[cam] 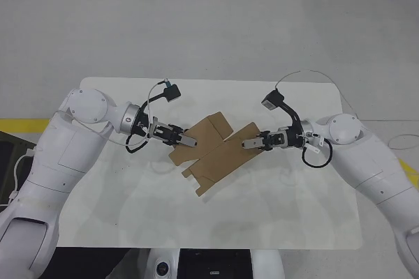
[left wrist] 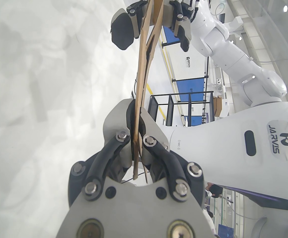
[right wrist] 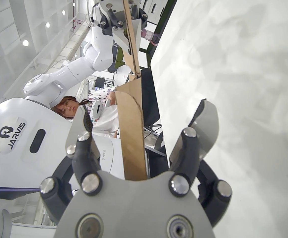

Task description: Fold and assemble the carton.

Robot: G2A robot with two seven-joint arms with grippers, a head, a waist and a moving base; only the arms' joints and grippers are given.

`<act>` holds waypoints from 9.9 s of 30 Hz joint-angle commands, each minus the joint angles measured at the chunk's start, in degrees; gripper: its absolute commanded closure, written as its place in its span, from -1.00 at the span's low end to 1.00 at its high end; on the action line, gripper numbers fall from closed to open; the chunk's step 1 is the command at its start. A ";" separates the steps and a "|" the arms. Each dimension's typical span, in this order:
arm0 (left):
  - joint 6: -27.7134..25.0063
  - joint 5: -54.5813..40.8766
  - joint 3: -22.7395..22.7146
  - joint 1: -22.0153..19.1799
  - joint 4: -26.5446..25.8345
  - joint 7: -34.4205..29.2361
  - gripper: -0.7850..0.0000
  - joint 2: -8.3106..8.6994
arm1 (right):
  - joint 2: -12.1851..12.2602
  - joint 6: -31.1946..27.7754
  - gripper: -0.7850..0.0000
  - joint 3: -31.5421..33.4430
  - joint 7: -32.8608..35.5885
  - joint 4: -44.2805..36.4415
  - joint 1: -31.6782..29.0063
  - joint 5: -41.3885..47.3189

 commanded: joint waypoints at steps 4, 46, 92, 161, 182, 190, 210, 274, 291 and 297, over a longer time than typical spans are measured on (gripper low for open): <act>-0.06 0.23 0.09 0.07 0.01 0.02 1.00 0.01 | 0.41 -0.16 -0.76 0.93 -0.15 -0.84 -0.58 2.00; -0.34 1.37 1.16 -0.84 0.69 -0.02 1.00 -0.20 | -1.03 6.76 -0.22 2.26 6.77 -3.44 -2.20 1.56; 5.77 -8.99 -2.87 1.05 4.35 8.57 -1.00 0.30 | -1.88 6.16 1.00 3.68 6.15 1.11 -4.01 3.32; 11.81 -9.30 -5.22 4.22 0.17 19.96 -1.00 -1.82 | -6.89 3.93 1.00 9.74 0.52 7.55 -4.23 -8.01; 10.17 -1.81 -5.00 4.34 0.56 21.54 0.59 -1.96 | -7.84 4.41 1.00 11.62 1.09 7.58 -4.78 -9.06; 10.17 1.28 -4.81 4.71 0.67 21.92 0.74 -1.92 | -8.12 4.52 1.00 12.39 1.38 7.79 -4.88 -9.66; 10.29 1.77 -5.84 5.40 -0.70 21.09 1.00 -1.86 | -8.19 4.14 -0.62 15.03 0.58 9.58 -5.54 -12.49; 7.68 1.33 -7.08 6.76 -6.79 15.38 1.00 -1.38 | -10.09 0.28 0.21 7.74 0.27 8.11 -0.14 0.31; 7.91 1.38 -6.70 6.71 -6.96 15.33 1.00 -1.46 | -11.74 0.41 0.33 5.87 0.39 9.08 1.60 -0.31; 7.97 1.30 -6.56 6.74 -6.89 15.21 1.00 -1.49 | -12.09 0.43 0.79 5.35 0.41 9.41 1.68 -0.65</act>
